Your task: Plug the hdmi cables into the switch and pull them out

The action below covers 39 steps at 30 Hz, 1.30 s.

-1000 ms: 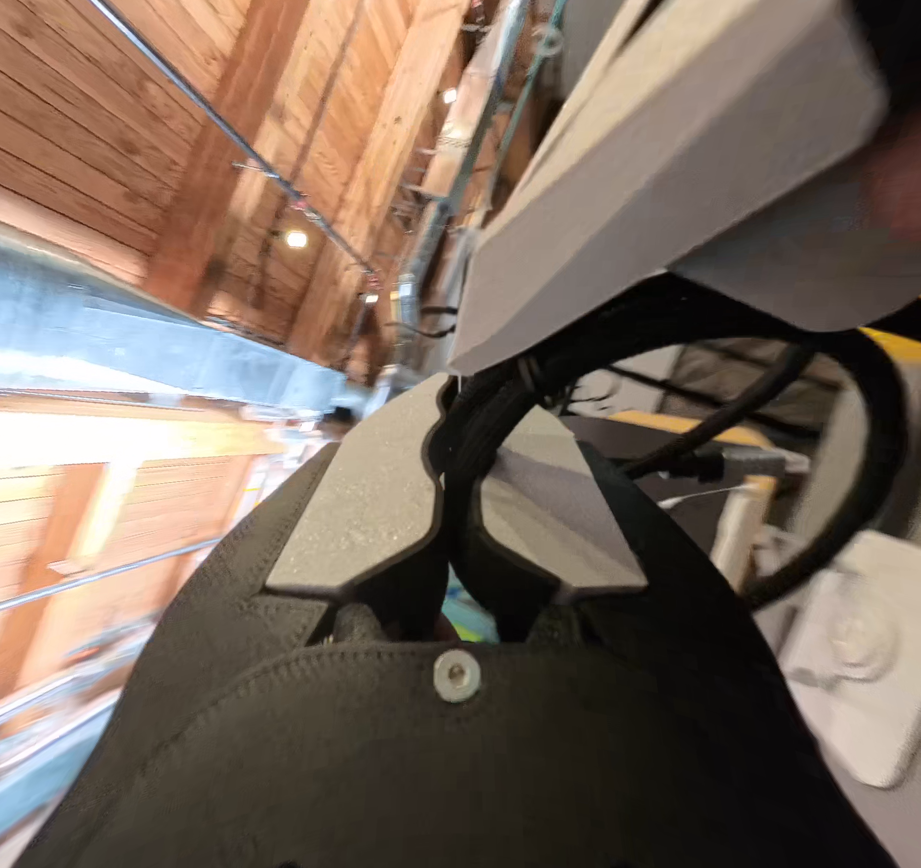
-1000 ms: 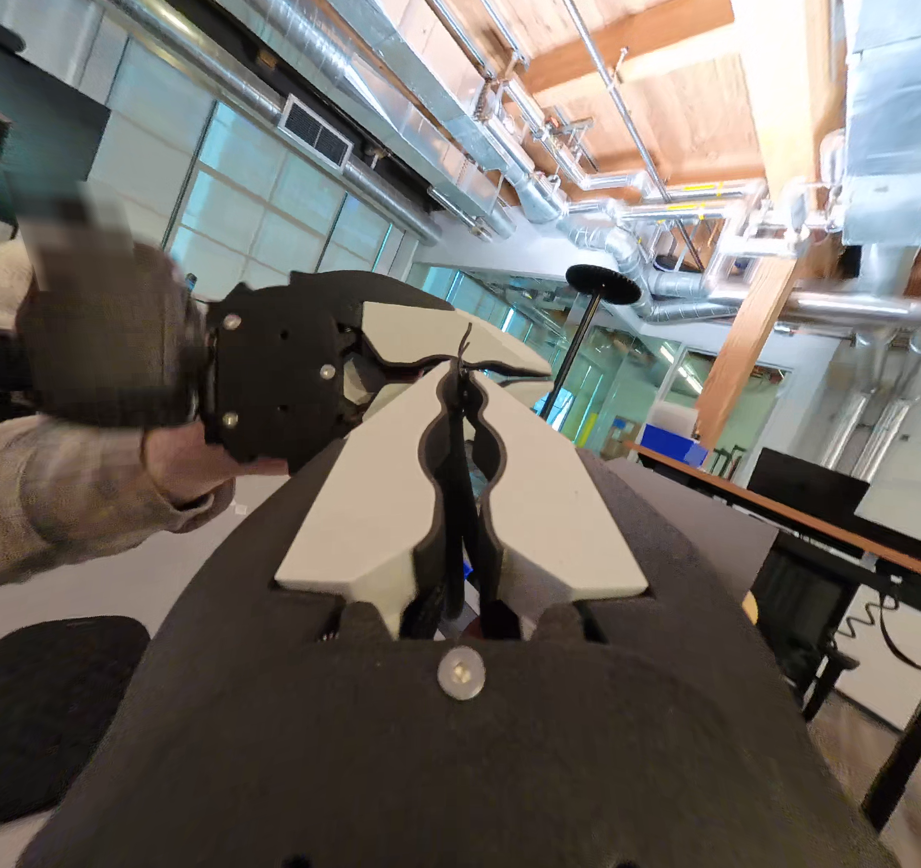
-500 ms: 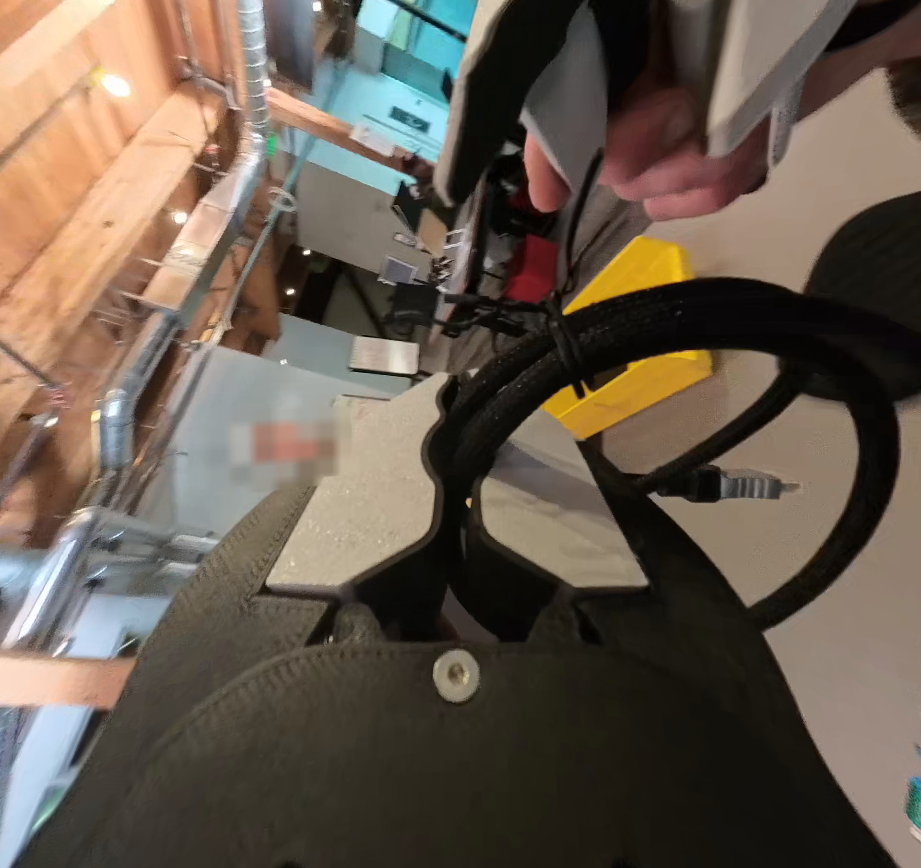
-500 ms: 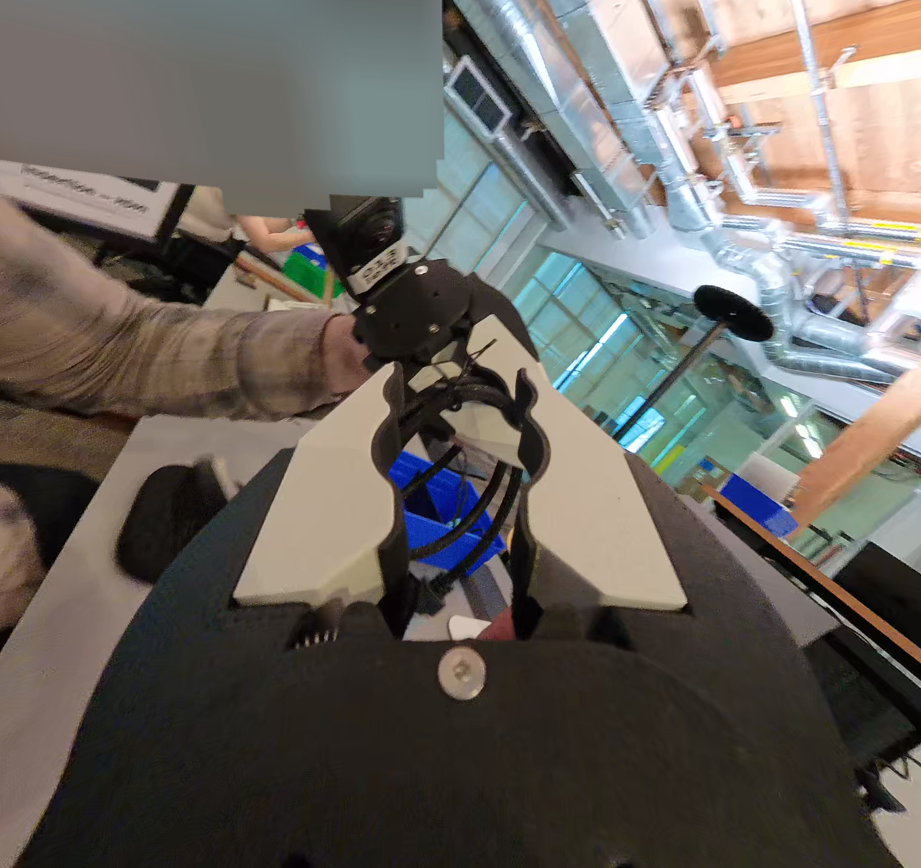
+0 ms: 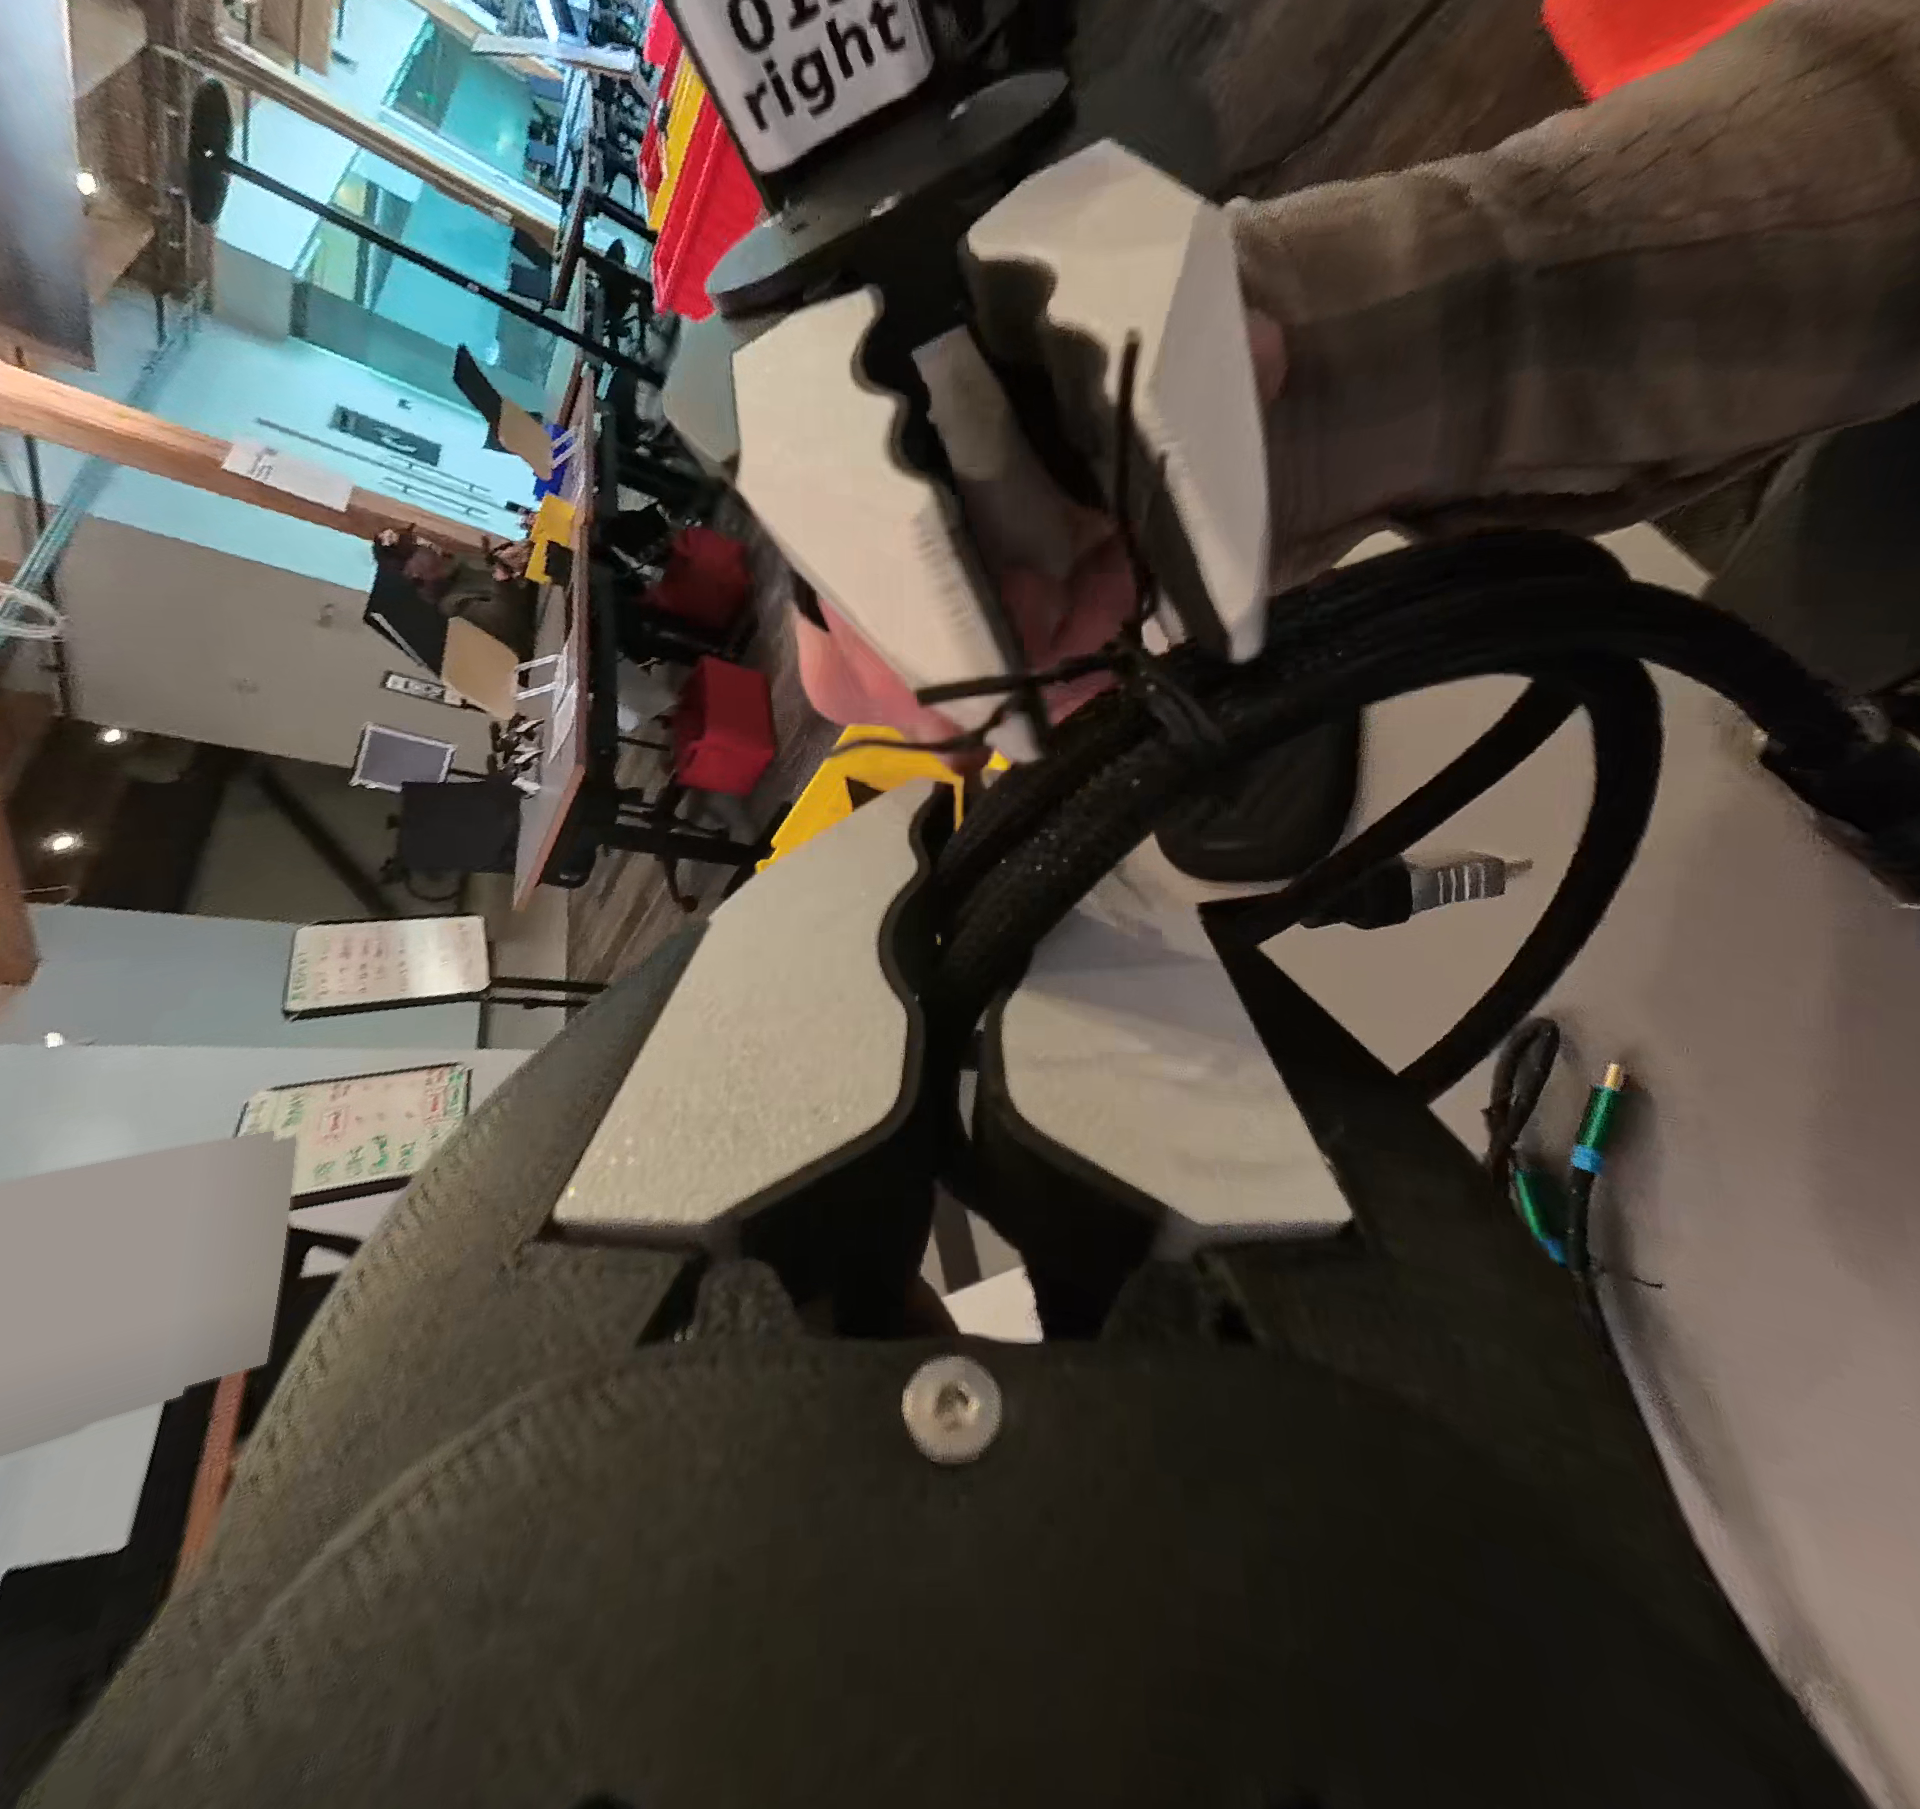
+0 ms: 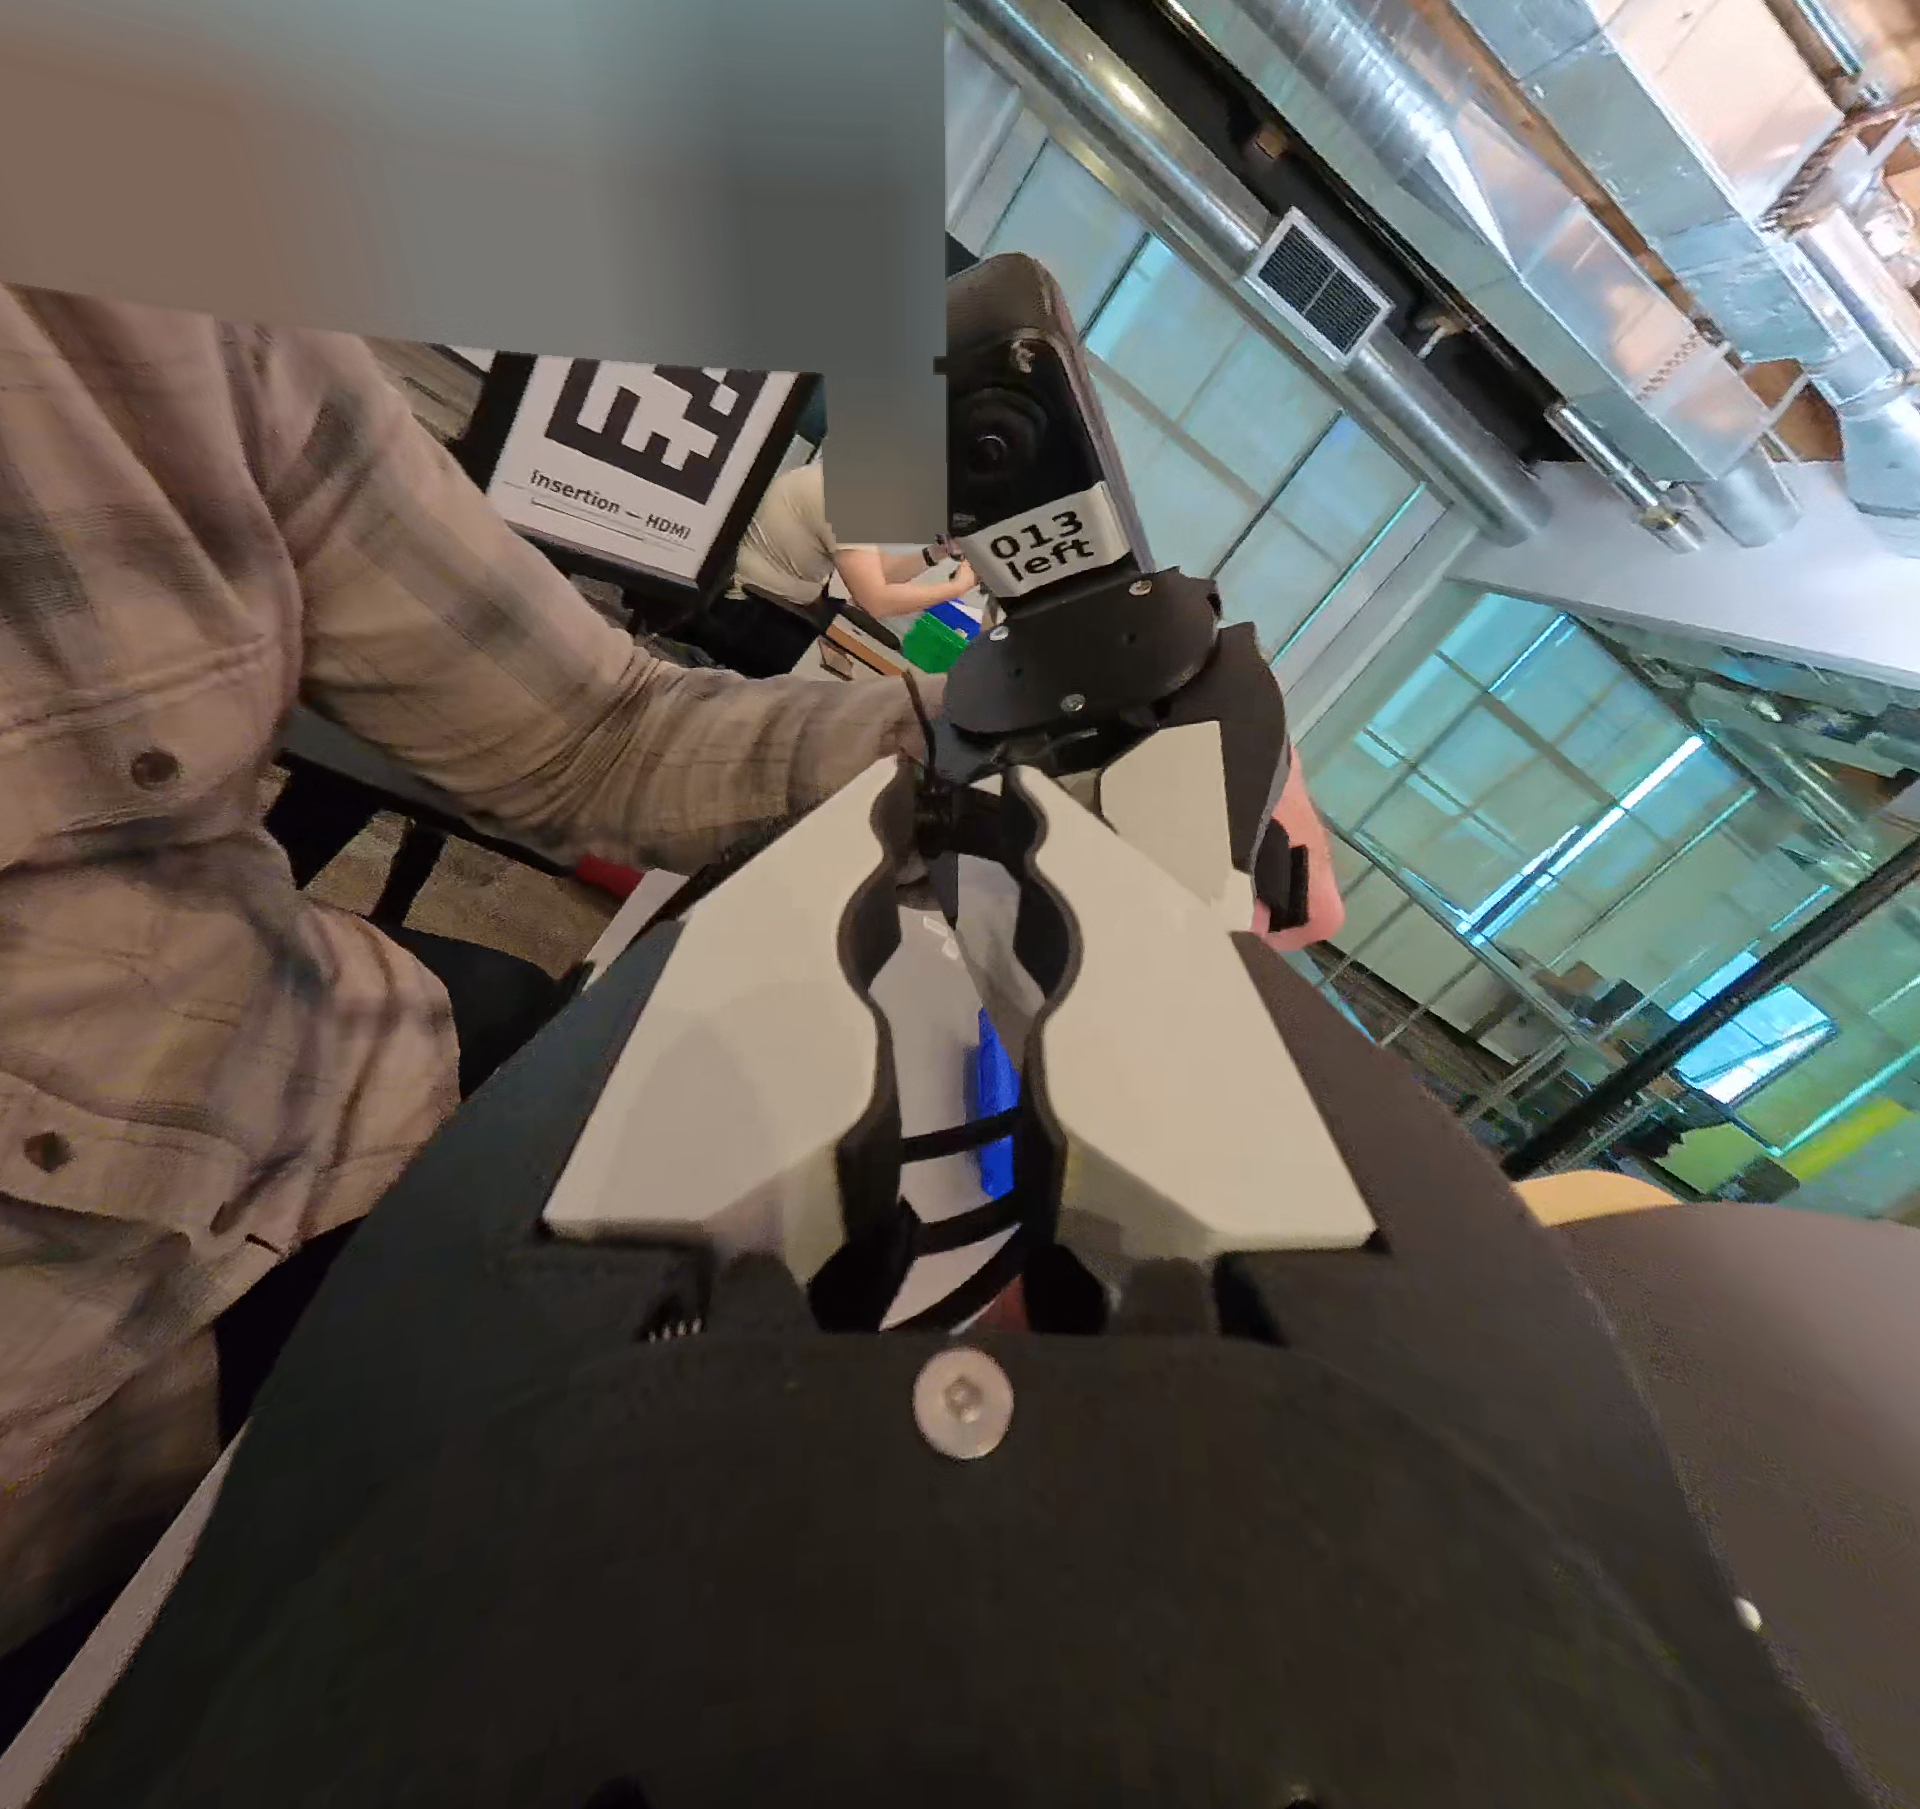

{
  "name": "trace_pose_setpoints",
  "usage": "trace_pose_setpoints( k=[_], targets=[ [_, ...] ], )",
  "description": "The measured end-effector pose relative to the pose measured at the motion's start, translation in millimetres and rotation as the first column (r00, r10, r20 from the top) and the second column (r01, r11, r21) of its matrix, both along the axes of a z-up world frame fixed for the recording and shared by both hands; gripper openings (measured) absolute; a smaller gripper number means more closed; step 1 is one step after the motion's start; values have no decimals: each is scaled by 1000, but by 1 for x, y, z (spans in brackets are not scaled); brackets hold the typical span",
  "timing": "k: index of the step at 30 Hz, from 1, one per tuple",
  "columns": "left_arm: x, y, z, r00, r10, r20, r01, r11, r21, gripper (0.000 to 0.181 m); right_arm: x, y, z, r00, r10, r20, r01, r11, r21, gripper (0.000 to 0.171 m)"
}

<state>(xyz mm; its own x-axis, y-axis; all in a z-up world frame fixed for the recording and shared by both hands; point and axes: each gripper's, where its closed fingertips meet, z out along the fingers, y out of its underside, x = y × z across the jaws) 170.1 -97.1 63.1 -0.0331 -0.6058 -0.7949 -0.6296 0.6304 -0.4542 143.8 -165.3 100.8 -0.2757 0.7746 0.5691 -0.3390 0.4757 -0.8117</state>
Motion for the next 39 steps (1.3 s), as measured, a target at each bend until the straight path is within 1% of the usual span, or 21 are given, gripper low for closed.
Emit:
trace_pose_setpoints(
  k=[1, 5, 8, 11, 13, 16, 18, 19, 22, 27, 29, 33, 36, 39],
  targets=[
    [1, -2, -3, 1000, -15, -5, 15, 1000, -14, 1, 1, -1, -2, 1000, 7, 10, -7, 1000, 8, 9],
    [3, -3, -6, 999, -33, -20, 33, 999, -34, 1, 0, -3, -4, 1000, 5, 25, -6, 1000, 22, 8],
    [0, 0, -7, 999, -14, -46, 13, 1000, -20, 1, -3, -1, -5, 999, 0, 37, 0, 1000, 7, 17],
    [-3, 1, -10, 997, -5, -76, 3, 1000, -25, 1, -6, -3, -5, 1000, -14, 26, 13, 1000, 28, 17],
    [-4, 0, -12, 996, -1, -93, -2, 1000, -24, 2, -8, -3, -7, 999, -35, 30, 33, 998, 62, 11],
    [-4, 0, -15, 994, 11, -109, -14, 1000, -26, 2, -9, -5, -8, 999, -32, 24, 30, 996, 80, 9],
    [-5, 3, -17, 992, 32, -122, -34, 999, -14, 2, -9, -8, -8, 999, -26, 30, 23, 995, 94, 0],
    [-5, 2, -18, 991, 26, -133, -29, 999, -17, 1, -10, -10, -11, 999, -30, 44, 25, 993, 116, 0],
    [-6, 1, -15, 993, 28, -116, -31, 999, -22, 1, -13, -11, -9, 997, -72, 40, 65, 987, 150, 0],
    [-11, 11, -10, 994, 76, -83, -76, 997, -5, 2, -15, -3, -5, 996, -88, 28, 84, 991, 105, 0],
    [-14, 13, -8, 995, 86, -50, -87, 996, -30, 3, -16, 2, -4, 995, -95, 24, 93, 993, 79, 0],
    [-26, 23, -8, 989, 145, -5, -145, 989, -37, 3, -21, 14, -5, 987, -154, 45, 152, 987, 50, 0],
    [-41, 38, -12, 970, 243, 6, -242, 969, -53, 3, -26, 32, -9, 977, -196, 84, 198, 980, -9, 0],
    [-59, 56, -21, 928, 371, 31, -368, 927, -72, 3, -32, 59, -17, 958, -256, 130, 267, 960, -79, 0]
  ],
)
